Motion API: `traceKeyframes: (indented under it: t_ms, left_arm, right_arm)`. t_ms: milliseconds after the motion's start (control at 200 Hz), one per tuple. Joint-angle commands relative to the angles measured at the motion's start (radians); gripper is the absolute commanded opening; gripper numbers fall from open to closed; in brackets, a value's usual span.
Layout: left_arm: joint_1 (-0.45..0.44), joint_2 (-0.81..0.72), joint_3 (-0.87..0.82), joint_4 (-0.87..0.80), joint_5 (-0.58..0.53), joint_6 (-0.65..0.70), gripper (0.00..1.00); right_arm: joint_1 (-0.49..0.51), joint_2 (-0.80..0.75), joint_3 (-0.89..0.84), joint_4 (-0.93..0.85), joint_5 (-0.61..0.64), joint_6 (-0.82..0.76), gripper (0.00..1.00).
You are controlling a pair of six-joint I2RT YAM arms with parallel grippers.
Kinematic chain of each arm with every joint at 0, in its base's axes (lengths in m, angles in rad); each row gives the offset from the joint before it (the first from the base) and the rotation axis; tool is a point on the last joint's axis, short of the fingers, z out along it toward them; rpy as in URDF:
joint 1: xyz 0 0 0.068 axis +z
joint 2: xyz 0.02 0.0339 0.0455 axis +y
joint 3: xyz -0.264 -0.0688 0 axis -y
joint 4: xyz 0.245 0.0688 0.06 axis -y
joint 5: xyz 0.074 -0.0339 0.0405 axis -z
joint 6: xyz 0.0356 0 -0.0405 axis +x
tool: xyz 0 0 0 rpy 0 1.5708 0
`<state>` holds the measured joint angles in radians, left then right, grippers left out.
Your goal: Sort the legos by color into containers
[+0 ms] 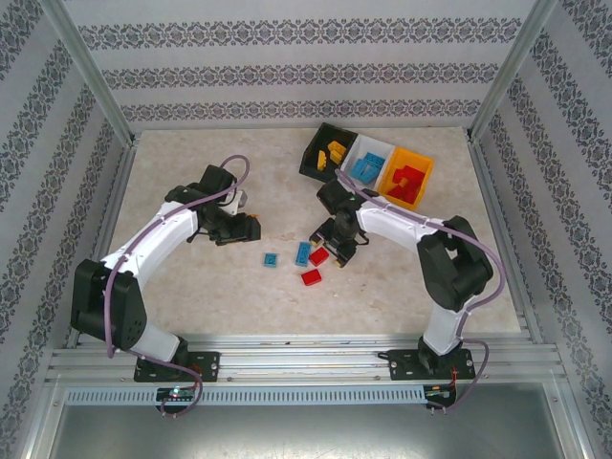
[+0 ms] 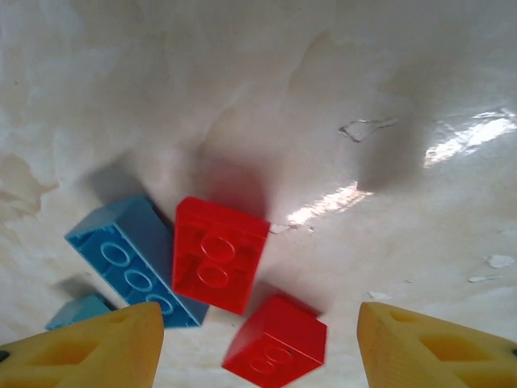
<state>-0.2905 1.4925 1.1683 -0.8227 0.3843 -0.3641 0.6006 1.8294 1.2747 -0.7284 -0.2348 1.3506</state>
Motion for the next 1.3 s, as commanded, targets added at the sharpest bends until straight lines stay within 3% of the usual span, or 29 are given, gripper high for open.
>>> traceKeyframes:
  t_ms: [0,390,749,924,1154,1299]
  left_arm:
    - [0.013,-0.023,-0.014,0.016,0.023,0.052,0.57]
    - [0.016,0.041,0.019,0.004,0.034,0.06,0.57]
    - [0.047,0.115,0.058,-0.005,0.044,0.06,0.57]
    - [0.074,0.168,0.096,-0.015,0.049,0.059,0.57]
    - [0.079,0.223,0.133,-0.003,0.038,0.054,0.57]
    - [0.079,0.256,0.178,0.034,0.018,0.0,0.57]
  right_arm:
    - [0.017,0.055,0.061,-0.036,0.047,0.09,0.66]
    - [0.032,0.125,0.095,-0.109,0.036,0.162,0.66]
    - [0.005,0.183,0.117,-0.073,-0.021,0.108,0.51]
    - [-0.042,0.167,0.147,-0.09,-0.021,0.045,0.35]
    - [-0.161,0.105,0.151,-0.023,-0.084,-0.038,0.33]
    - [-0.285,0.126,0.276,-0.007,-0.177,-0.141,0.33]
